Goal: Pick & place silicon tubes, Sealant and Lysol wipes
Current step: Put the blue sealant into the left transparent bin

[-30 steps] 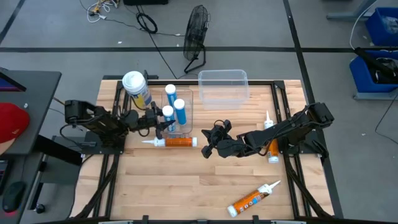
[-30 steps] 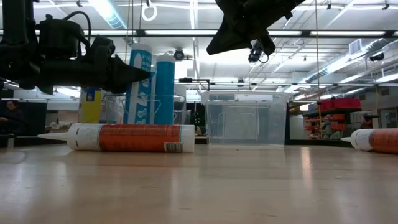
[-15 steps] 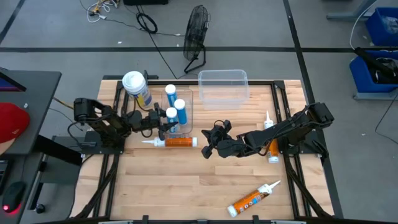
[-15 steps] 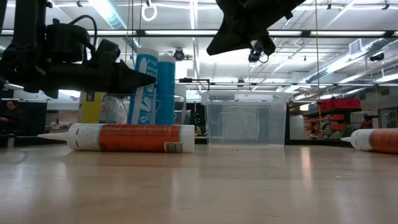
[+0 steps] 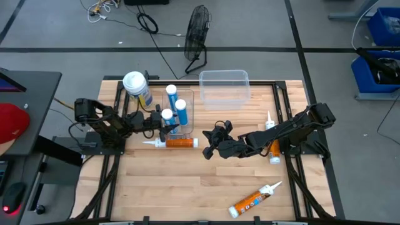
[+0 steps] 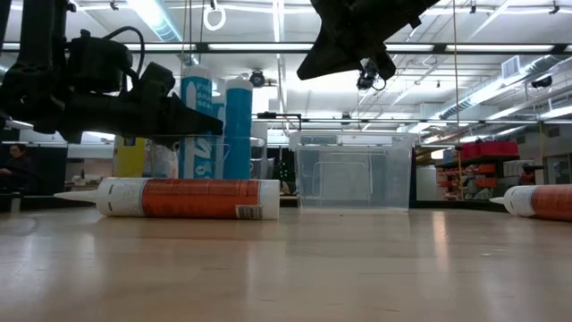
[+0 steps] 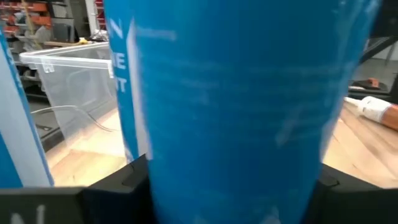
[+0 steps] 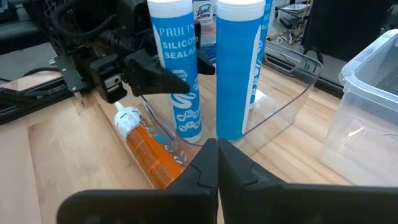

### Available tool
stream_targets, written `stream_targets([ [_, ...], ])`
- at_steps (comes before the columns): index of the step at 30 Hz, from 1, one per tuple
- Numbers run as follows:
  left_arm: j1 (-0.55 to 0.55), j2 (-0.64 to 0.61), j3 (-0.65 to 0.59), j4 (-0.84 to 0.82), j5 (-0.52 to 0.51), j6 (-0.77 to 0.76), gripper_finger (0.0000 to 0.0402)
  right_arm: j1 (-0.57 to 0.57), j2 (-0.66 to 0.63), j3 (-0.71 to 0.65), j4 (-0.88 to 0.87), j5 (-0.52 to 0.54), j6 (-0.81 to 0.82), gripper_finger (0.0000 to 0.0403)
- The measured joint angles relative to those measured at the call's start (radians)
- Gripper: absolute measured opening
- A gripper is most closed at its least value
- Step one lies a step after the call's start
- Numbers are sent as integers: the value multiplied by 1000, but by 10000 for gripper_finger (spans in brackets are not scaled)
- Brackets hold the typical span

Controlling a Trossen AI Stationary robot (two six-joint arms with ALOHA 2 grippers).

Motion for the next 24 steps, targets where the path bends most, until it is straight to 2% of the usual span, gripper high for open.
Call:
stream_targets([
  [8,0,0,0,4,24,0,235,0,0,0,-1,-7,0,0],
  [24,0,-2,0,7,35,-75,322,0,0,0,0,-10,0,0],
])
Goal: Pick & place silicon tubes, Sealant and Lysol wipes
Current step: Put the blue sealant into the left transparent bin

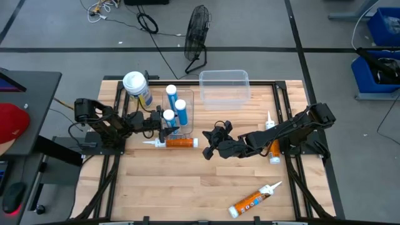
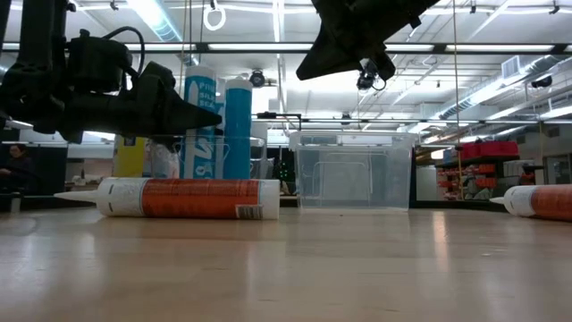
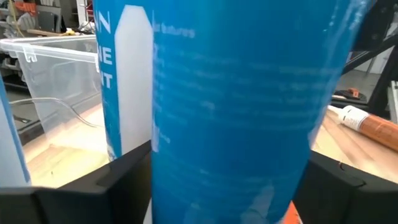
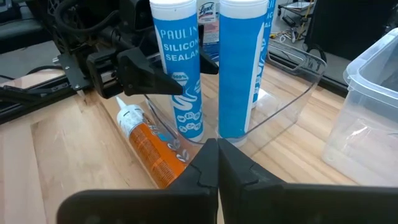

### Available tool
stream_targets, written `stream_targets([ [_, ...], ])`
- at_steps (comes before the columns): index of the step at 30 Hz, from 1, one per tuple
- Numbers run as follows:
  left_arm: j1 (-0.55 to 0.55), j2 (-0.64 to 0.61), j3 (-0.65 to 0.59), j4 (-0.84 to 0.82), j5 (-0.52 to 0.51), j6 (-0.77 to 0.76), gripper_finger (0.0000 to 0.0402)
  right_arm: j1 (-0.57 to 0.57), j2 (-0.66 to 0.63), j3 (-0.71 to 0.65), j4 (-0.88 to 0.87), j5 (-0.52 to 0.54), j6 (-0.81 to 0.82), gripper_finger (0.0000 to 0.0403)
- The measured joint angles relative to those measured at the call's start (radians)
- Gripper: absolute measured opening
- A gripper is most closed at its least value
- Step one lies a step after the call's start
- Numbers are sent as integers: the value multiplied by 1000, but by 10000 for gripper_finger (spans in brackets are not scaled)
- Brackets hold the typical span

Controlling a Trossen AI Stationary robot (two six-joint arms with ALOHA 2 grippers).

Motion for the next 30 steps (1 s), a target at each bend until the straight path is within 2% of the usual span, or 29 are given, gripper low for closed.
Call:
stream_targets([
  [13,0,0,0,2,1,-56,397,0,0,0,0,0,7,0],
  [30,1,-1,0,6,8,-43,399,0,0,0,-12,-20,26,0],
])
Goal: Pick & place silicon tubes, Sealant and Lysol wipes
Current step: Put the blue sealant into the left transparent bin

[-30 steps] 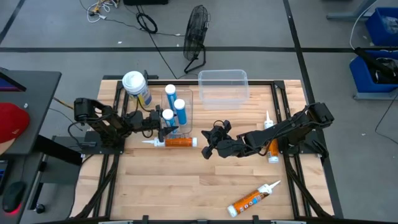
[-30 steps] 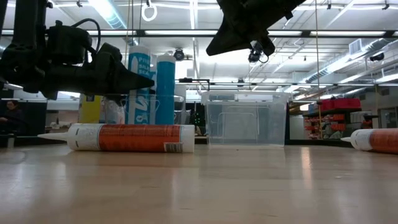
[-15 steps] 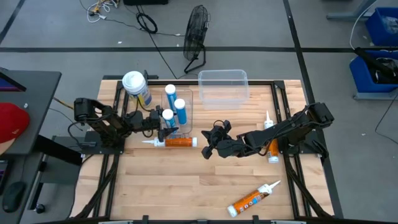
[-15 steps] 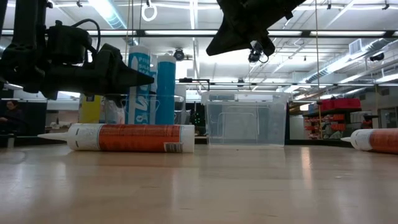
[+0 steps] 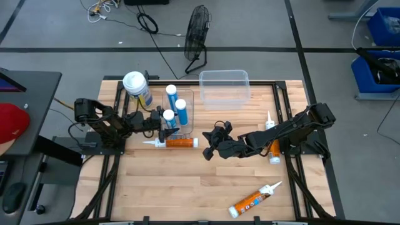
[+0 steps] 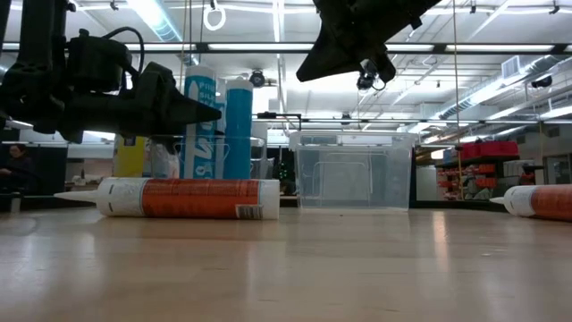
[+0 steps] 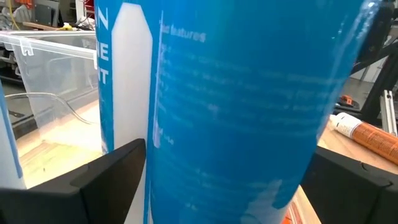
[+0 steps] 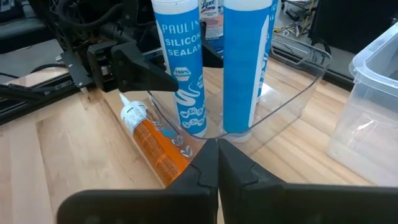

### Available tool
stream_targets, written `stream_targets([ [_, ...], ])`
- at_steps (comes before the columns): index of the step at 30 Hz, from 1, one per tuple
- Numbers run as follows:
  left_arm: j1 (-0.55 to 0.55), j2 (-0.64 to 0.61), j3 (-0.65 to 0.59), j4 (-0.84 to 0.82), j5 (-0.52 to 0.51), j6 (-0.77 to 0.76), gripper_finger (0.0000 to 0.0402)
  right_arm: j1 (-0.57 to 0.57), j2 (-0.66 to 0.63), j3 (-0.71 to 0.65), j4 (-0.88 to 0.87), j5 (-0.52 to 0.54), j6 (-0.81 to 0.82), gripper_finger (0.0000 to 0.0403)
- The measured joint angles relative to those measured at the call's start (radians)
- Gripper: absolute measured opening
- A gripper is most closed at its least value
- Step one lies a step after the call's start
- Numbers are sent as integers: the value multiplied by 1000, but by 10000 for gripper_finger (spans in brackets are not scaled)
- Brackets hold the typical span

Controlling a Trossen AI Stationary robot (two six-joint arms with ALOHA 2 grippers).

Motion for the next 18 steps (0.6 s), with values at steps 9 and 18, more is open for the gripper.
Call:
stream_targets([
  [9,0,-40,-1,32,-10,-15,399,0,0,0,0,-3,0,1],
  [18,0,-121,-1,31,-15,-5,399,7,0,0,10,-3,0,1],
])
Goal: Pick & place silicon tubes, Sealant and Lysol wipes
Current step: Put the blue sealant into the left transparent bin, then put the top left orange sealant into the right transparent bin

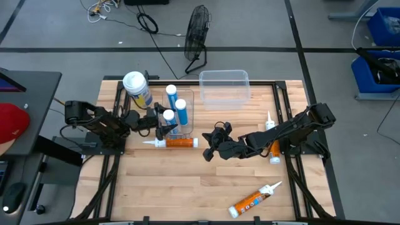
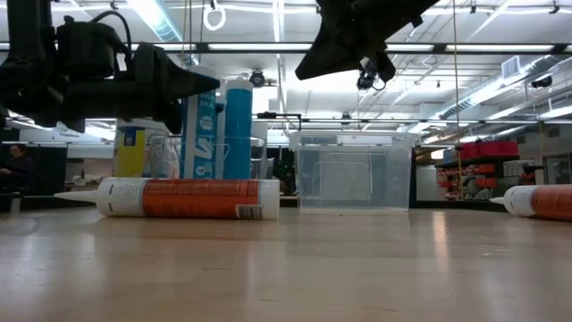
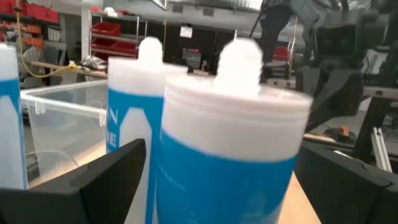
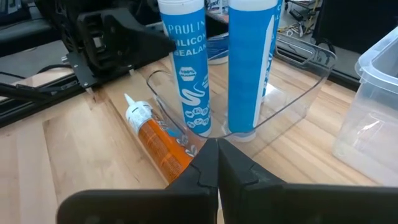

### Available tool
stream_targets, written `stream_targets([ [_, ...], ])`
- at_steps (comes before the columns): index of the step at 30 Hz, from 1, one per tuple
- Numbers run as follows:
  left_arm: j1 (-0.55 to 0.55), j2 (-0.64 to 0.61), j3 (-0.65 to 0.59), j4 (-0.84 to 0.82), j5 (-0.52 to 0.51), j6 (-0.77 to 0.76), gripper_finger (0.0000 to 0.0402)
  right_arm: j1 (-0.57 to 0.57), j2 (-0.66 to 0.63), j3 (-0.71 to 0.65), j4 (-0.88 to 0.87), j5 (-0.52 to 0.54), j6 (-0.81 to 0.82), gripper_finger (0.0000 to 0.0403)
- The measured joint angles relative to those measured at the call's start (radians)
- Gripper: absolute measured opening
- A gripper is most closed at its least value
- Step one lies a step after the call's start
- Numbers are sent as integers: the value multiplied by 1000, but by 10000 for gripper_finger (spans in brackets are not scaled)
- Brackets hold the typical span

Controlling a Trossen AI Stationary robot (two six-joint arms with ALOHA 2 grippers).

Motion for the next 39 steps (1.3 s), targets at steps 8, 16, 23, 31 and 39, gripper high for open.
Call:
stream_targets([
  [8,0,-49,0,-1,-30,16,399,3,0,0,5,0,0,1],
  [16,0,-151,0,-1,-21,41,399,3,0,0,5,0,-3,1],
  [23,-2,-239,0,-2,-2,40,399,2,0,0,5,-14,0,5],
  [31,-110,-338,0,-89,41,87,398,-15,2,0,-58,-207,26,56],
  [39,-385,-378,1,-234,-75,224,374,-29,87,0,-46,-291,-96,194],
])
